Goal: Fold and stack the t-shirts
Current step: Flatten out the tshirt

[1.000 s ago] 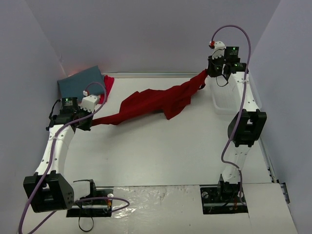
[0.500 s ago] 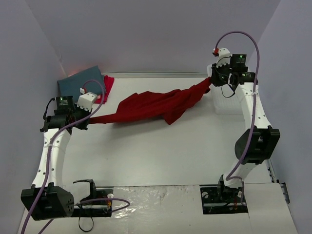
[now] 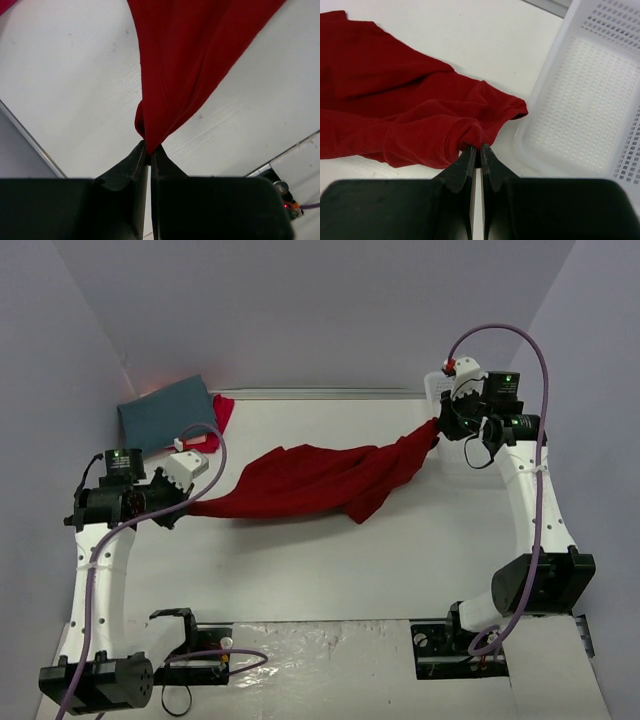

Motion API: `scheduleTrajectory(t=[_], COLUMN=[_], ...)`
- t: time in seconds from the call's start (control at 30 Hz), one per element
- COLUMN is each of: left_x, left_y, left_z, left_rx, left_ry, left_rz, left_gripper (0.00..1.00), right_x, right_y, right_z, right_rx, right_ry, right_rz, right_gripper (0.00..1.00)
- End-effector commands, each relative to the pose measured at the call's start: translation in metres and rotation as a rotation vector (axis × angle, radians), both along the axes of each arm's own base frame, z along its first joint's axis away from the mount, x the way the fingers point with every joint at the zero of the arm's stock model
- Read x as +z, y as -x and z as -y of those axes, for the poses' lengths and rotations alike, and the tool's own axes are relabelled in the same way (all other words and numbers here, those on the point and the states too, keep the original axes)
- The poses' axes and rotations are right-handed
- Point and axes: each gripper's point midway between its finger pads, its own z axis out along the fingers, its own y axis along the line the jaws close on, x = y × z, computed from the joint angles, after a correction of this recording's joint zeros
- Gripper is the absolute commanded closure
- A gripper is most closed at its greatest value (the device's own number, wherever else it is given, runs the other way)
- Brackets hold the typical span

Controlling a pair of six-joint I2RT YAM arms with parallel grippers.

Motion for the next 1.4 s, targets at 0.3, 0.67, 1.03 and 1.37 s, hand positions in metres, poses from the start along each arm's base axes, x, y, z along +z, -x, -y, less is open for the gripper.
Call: scheduleTrajectory(t=[0.3, 0.67, 1.03, 1.37], left_x=[-0.015, -0.035, -0.048, -0.071], left_y=[0.004, -0.004, 0.03, 0.042], left_z=[0.002, -0.003, 0.042, 0.073], left_rx=[-0.081, -0.141, -0.46, -0.603], left_ry=[-0.006, -0.058, -0.026, -0.216], left_rz=[-0.073, -0.065, -0.159, -0.171], left_gripper=[0.32, 0.26, 0.35, 0.35], right_x=[-0.066, -0.084, -0.107, -0.079], right_y=[-0.019, -0.031, -0.022, 0.014], right_z=[0.002, -0.008, -0.021, -0.019], right_rx=[0.008, 0.041, 0.101, 0.147], right_ry=[0.002, 0.003, 0.027, 0.061], right_rz=[-0.17, -0.209, -0.271, -0.227], right_gripper=[1.0, 1.0, 0.51, 0.11])
